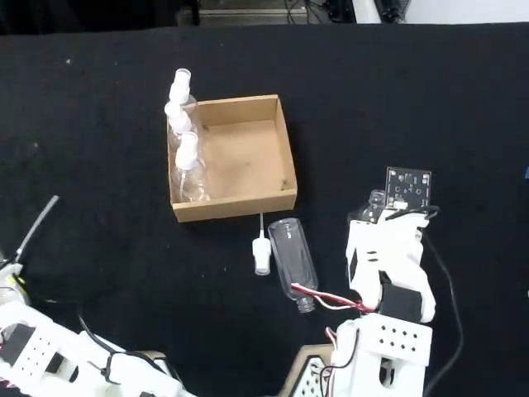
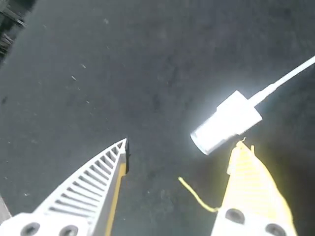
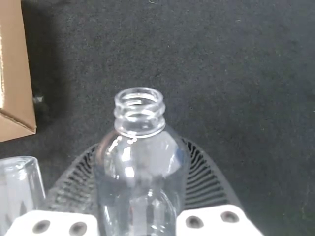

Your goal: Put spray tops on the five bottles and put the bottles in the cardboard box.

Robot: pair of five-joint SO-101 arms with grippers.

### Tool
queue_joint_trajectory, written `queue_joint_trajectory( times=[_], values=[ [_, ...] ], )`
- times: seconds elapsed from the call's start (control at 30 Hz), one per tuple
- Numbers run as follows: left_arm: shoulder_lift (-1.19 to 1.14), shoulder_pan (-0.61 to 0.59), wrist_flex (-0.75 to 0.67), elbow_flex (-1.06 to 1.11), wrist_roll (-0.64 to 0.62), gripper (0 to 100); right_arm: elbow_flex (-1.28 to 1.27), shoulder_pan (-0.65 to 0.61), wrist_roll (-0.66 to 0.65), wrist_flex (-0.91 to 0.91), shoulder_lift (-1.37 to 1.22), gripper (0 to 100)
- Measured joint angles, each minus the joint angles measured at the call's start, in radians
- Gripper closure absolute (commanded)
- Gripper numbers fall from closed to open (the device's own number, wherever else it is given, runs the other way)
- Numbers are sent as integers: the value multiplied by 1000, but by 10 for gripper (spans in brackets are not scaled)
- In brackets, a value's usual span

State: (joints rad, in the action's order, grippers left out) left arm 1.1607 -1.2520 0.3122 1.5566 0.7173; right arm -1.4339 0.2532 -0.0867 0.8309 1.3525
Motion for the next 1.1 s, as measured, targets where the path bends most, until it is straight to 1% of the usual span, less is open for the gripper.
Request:
queue_joint_trajectory(
  times=[0.1,0.17,0.2,0.27,0.37,0.43,0.5,0.6,0.73,0.83,1.0,1.1],
  values=[
    [0,0,-3,-29,-25,686,0,0,0,0,0,988],
    [0,0,37,-61,-97,686,0,0,0,0,0,988],
    [-2,0,78,-86,-149,685,0,0,0,0,0,988],
    [-2,0,203,-150,-284,685,0,0,0,0,0,988],
    [-2,23,463,-264,-512,685,0,0,0,0,0,988],
    [-2,68,628,-318,-638,685,0,0,0,0,0,988],
    [-2,141,730,-339,-713,685,0,0,0,0,0,988],
    [-17,233,773,-351,-812,685,0,0,0,0,0,988],
    [-140,242,773,-430,-951,685,0,0,0,0,0,988],
    [-302,242,773,-529,-1005,685,0,0,0,0,0,988],
    [-637,233,799,-704,-1034,685,0,0,0,0,0,988],
    [-806,201,836,-833,-1137,685,0,0,0,0,0,988]
  ],
)
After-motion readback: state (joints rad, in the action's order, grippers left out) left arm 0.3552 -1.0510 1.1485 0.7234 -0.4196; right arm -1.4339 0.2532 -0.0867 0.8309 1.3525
